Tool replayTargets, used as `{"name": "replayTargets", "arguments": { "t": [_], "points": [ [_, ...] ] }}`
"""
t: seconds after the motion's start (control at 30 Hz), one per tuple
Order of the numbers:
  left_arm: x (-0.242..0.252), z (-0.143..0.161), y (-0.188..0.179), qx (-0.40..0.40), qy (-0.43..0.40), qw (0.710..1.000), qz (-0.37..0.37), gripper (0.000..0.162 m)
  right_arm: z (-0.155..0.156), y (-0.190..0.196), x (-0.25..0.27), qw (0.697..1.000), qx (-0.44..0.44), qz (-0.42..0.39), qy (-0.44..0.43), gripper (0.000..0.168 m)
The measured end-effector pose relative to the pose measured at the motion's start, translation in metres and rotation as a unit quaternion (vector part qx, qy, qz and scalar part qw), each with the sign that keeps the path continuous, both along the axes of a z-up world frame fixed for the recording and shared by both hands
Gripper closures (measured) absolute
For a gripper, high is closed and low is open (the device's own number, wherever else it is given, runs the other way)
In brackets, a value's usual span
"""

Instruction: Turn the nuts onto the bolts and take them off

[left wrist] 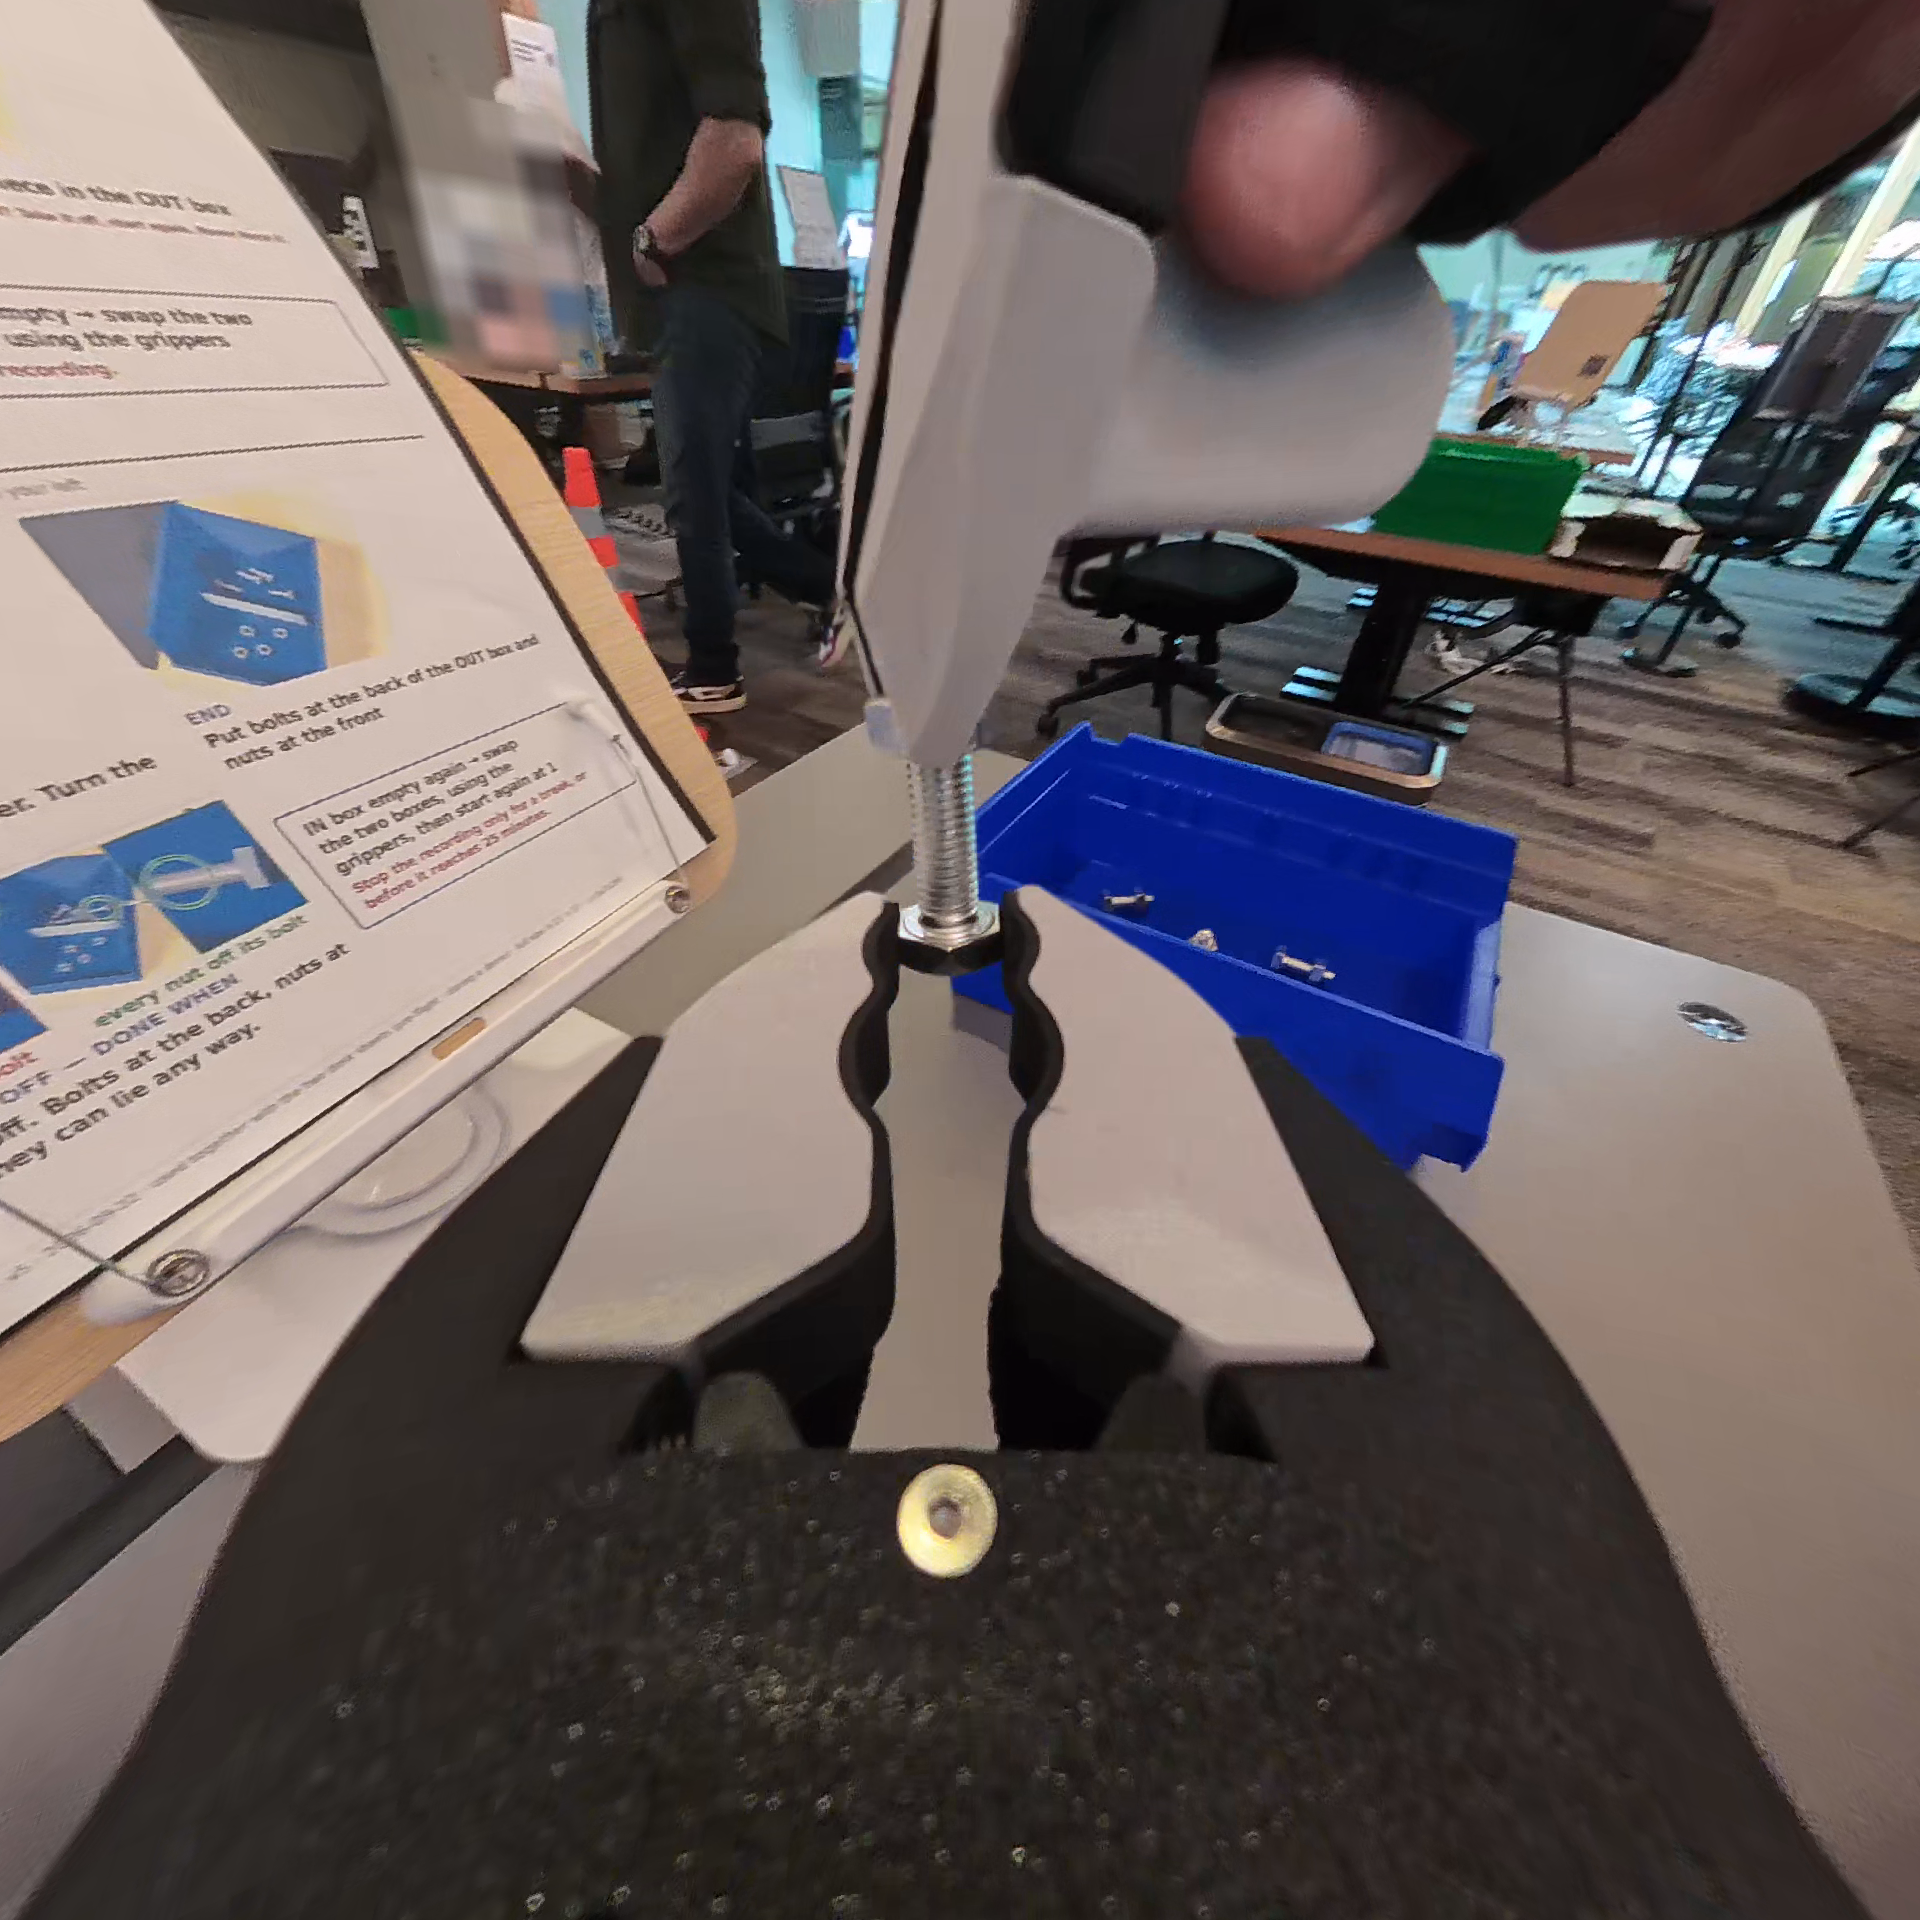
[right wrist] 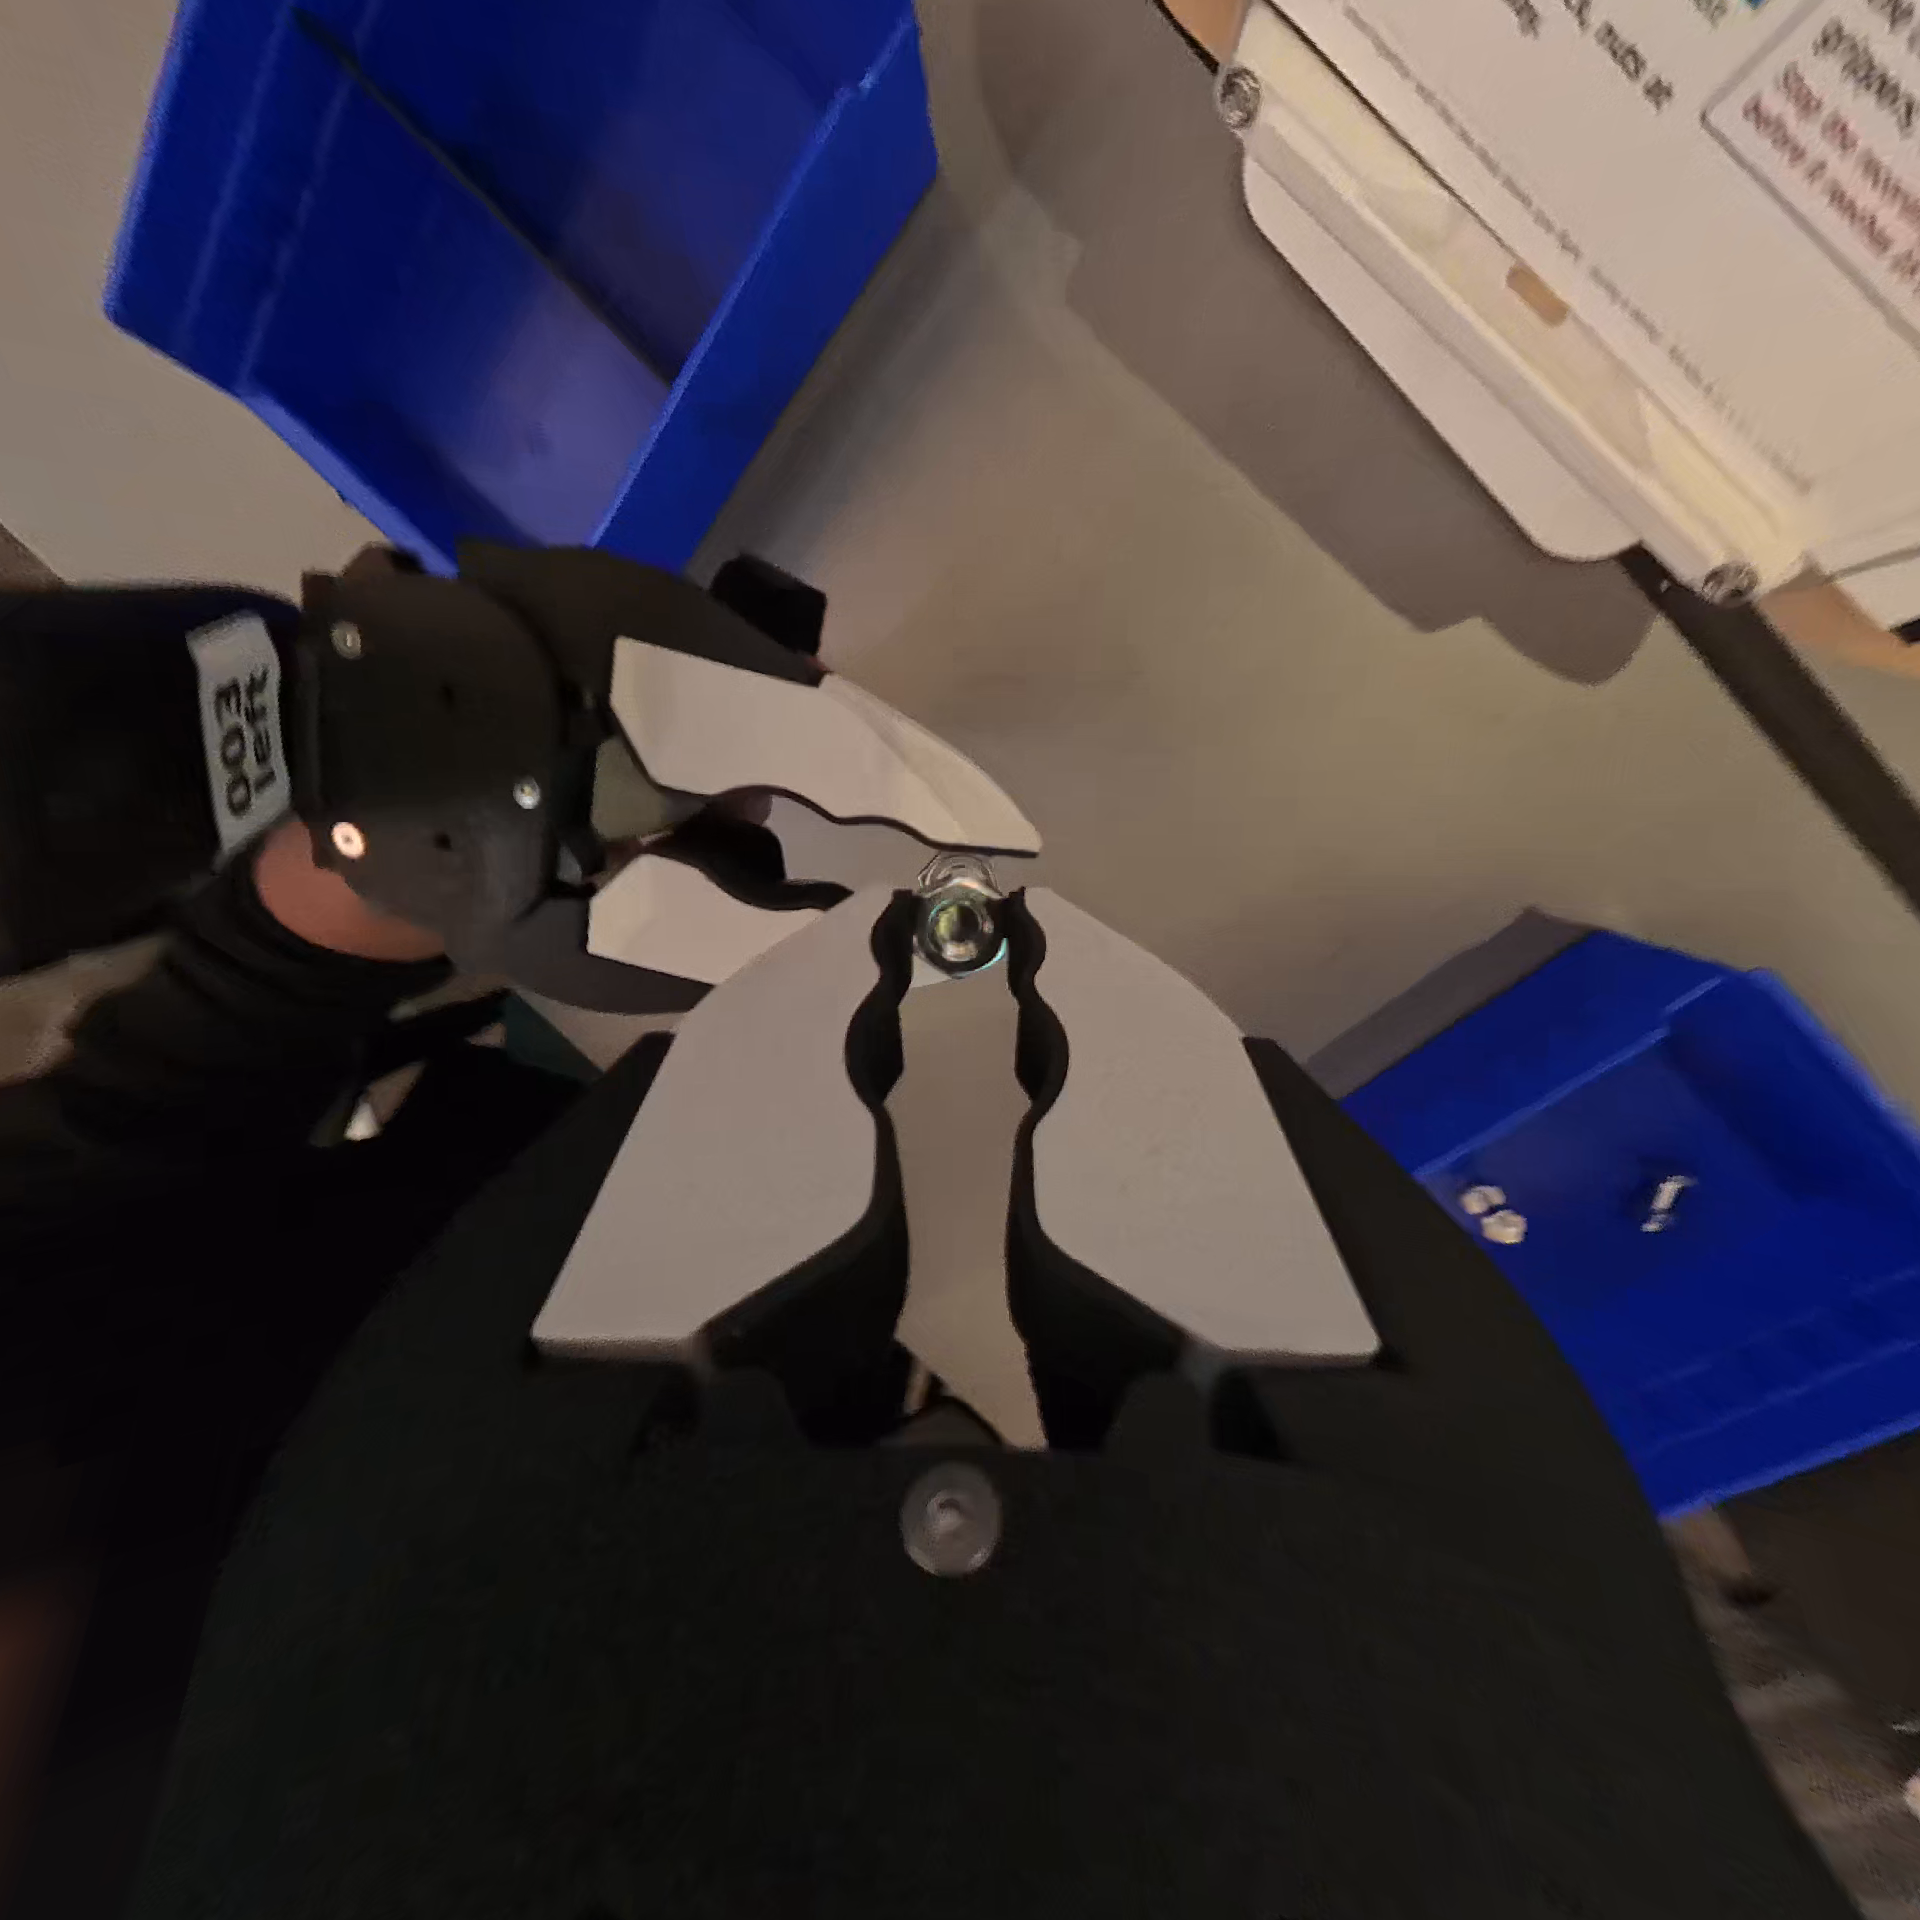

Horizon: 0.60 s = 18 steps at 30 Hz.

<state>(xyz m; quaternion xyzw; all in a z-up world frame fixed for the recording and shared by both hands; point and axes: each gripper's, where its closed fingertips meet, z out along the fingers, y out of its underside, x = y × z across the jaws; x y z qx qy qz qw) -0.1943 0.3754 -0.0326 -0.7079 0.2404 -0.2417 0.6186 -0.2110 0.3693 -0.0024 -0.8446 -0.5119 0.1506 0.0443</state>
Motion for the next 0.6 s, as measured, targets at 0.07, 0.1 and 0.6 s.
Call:
{"name": "replayTargets", "arguments": {
  "t": [0.07,0.1,0.6],
  "points": [
    [0.001,-0.004,0.002,-0.006,0.017,1.000,0.010,0.145,-0.004,0.002,0.003,0.999,-0.019,-0.031,0.005,0.151],
    [0.002,-0.006,0.003,-0.007,0.019,1.000,0.013,0.145,-0.005,0.002,0.004,0.999,-0.023,-0.039,0.008,0.151],
    [0.009,0.009,-0.017,-0.017,-0.080,0.990,-0.119,0.145,0.027,0.005,-0.006,0.970,0.139,0.136,0.147,0.078]
  ]
}}
